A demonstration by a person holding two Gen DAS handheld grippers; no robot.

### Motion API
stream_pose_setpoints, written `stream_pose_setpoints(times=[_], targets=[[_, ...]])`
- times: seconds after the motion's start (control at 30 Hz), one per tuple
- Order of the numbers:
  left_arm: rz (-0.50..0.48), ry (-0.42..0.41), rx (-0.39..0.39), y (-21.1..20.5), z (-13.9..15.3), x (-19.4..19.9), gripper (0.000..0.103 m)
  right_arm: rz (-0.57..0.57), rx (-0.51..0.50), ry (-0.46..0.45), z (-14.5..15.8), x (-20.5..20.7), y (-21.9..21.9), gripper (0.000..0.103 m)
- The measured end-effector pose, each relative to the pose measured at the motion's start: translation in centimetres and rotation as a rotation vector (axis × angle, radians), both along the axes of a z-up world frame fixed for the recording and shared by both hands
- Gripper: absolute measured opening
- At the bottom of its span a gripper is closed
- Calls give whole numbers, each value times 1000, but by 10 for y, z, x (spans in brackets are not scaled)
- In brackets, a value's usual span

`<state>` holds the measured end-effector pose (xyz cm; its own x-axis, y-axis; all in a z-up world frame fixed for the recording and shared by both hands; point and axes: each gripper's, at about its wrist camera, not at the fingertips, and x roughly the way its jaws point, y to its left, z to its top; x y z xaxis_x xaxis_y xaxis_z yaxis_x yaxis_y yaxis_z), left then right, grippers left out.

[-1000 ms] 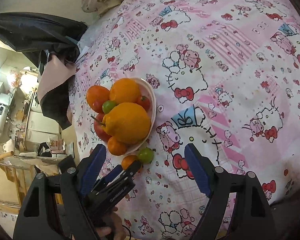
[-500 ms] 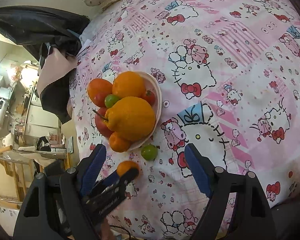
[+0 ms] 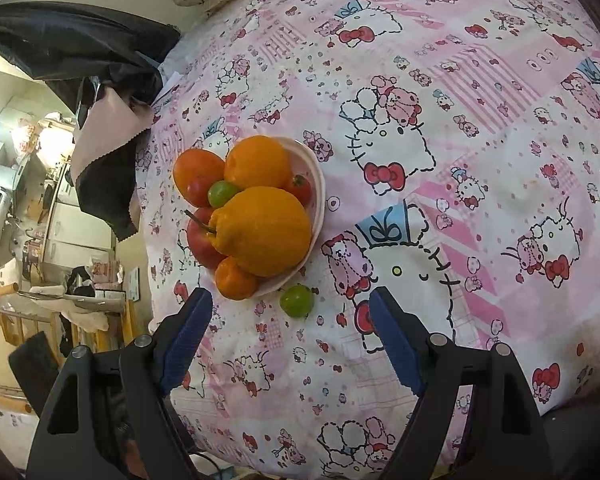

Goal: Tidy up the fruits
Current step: 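Grasp the last green lime with the right gripper while the left gripper lifts the mandarin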

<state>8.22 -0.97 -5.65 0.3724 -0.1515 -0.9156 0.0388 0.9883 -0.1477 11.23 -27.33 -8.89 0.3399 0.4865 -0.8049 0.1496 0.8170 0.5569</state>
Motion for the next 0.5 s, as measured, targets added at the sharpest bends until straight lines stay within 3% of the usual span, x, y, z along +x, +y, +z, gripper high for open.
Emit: stream_pose_setpoints(times=[0.2, 0.33, 0.5], targets=[[121, -23, 50, 28, -1, 6, 39, 45, -51, 26, -10, 2, 14, 83], [165, -7, 24, 38, -5, 6, 39, 77, -10, 99, -30, 9, 17, 83], [214, -8, -24, 48, -4, 7, 39, 106, -111, 142, -48, 13, 26, 83]])
